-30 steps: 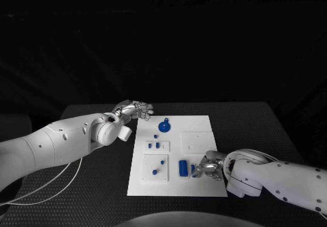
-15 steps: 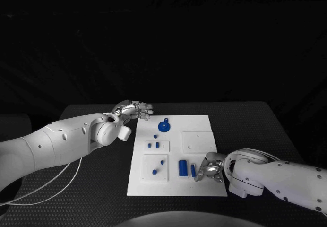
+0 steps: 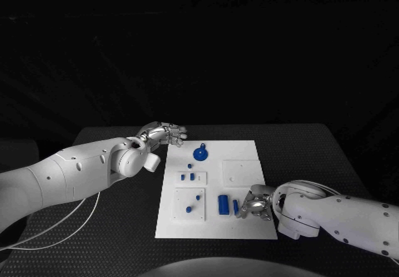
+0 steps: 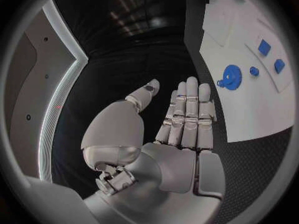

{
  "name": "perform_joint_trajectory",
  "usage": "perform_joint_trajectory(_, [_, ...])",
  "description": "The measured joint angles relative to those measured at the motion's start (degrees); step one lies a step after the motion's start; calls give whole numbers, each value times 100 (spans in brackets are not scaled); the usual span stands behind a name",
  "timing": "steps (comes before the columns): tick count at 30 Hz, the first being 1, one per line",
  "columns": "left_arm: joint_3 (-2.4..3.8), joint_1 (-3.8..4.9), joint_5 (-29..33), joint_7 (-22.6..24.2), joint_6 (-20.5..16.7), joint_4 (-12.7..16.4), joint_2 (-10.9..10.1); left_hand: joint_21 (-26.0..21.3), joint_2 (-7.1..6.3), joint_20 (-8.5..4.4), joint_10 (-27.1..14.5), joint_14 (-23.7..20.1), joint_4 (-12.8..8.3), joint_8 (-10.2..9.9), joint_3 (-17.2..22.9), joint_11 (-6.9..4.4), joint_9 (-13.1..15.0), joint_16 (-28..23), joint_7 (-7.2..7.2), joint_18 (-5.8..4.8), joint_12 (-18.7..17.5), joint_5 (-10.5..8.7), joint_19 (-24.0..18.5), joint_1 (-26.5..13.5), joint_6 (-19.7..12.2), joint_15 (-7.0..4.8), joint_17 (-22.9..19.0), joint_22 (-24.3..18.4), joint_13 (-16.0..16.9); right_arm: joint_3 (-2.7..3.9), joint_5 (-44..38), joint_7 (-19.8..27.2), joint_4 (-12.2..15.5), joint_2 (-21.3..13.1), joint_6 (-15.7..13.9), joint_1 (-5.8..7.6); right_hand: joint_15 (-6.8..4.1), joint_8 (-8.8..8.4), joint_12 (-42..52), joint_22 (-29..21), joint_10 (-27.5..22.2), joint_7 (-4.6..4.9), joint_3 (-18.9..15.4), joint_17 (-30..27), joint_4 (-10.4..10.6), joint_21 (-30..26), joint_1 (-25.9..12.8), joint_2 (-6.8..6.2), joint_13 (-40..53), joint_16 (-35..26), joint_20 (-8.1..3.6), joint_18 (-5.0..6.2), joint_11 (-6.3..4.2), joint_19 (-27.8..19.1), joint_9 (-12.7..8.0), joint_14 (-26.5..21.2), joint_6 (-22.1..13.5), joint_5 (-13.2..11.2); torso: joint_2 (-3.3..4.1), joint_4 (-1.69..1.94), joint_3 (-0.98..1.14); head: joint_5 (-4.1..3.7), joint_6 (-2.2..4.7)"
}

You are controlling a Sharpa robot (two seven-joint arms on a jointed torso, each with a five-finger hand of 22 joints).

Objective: Assemble the parts on the task board

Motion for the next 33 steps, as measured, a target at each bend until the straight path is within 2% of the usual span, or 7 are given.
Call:
perform_joint_trajectory(5, [0, 0, 0, -4, 4, 1, 0, 0, 0, 0, 0, 0, 0, 0, 0, 0, 0, 0, 0, -2, 0, 0, 0, 0, 0, 0, 5, 0, 0, 2, -24, -10, -55, 47, -1, 0, 2, 5, 0, 0, 0, -19, 122, 7, 82, 0, -70, 96, 1, 0, 1, 5, 0, 1, 11, 2, 19, 0, 0, 0, 0, 1, -9])
perform_joint_trajectory(12, [0, 0, 0, -9, 10, 1, 0, -23, 0, 0, 0, 0, 0, 0, 0, 0, 0, 0, 0, -8, 0, 0, 0, 0, 0, 0, 6, 0, 0, 6, -66, -16, -103, 122, 70, 4, 2, -18, 0, 1, 1, -6, 502, 15, -218, 0, 170, 379, 13, 0, -12, 9, 0, -12, -5, 2, 53, -1, -2, 0, 0, 0, -20])
perform_joint_trajectory(16, [0, 0, 0, -12, 12, 1, 2, -23, 0, 0, 0, 0, 10, 0, 10, 0, 0, 0, 0, 15, 0, 0, 0, 0, 0, 0, 5, 5, 1, 7, -82, -23, -137, 158, 101, 6, 3, -17, 0, 7, 1, -10, 599, 14, -289, 0, 216, 471, 13, 0, -11, 11, 0, -12, -24, 2, 76, 0, -2, 0, 0, 3, -19])
perform_joint_trajectory(20, [0, 0, -1, -15, 15, 2, 2, -23, 0, 0, 0, 0, 12, 0, 12, 0, -1, 0, 0, 46, 0, 0, 0, 0, 0, 0, 11, 5, 1, 11, -119, -38, -154, 178, 119, 8, 3, -16, 0, 10, 1, -10, 599, 20, -289, 25, 215, 469, 19, 0, -11, 12, 0, -12, -24, 2, 77, 1, -2, -2, 0, 3, -15])
perform_joint_trajectory(28, [0, 0, -2, -21, 18, 2, 2, -23, 0, 0, 0, 0, 12, 0, 12, 0, 4, -22, 0, 46, 0, 0, 0, 0, 0, 0, 11, 8, 1, 16, -187, -46, -147, 129, 124, 12, 3, -15, 0, 16, 1, -27, 495, 26, -328, 33, 209, 260, 26, -19, 9, 51, 0, -33, -39, 2, 94, 133, -2, -2, -1, -3, -7])
perform_joint_trajectory(32, [0, 0, -2, -23, 20, -4, 1, -23, 0, 0, 0, 0, 12, 0, 12, 0, 4, -22, 0, 45, 0, 0, 0, 0, 0, 0, 17, 10, 1, 17, -137, -23, -122, 24, 124, 14, 4, -20, 0, 16, 1, -18, 313, 26, -275, 33, 92, 6, 26, -21, 9, 54, 0, -33, -41, 1, 84, 257, -2, -2, -2, -5, 6])
perform_joint_trajectory(33, [0, 0, -2, -23, 20, -5, 1, -23, 0, 0, 0, 0, 12, 0, 12, 0, 4, -22, 0, 44, 0, 0, 0, 0, 0, 0, 17, 10, 1, 17, -109, -12, -110, -4, 124, 15, 5, -49, -16, 13, 0, -8, 247, 26, -242, 33, 42, -127, 26, -21, 9, 56, 0, -33, -62, 1, 75, 289, -2, -2, -2, -7, 12])
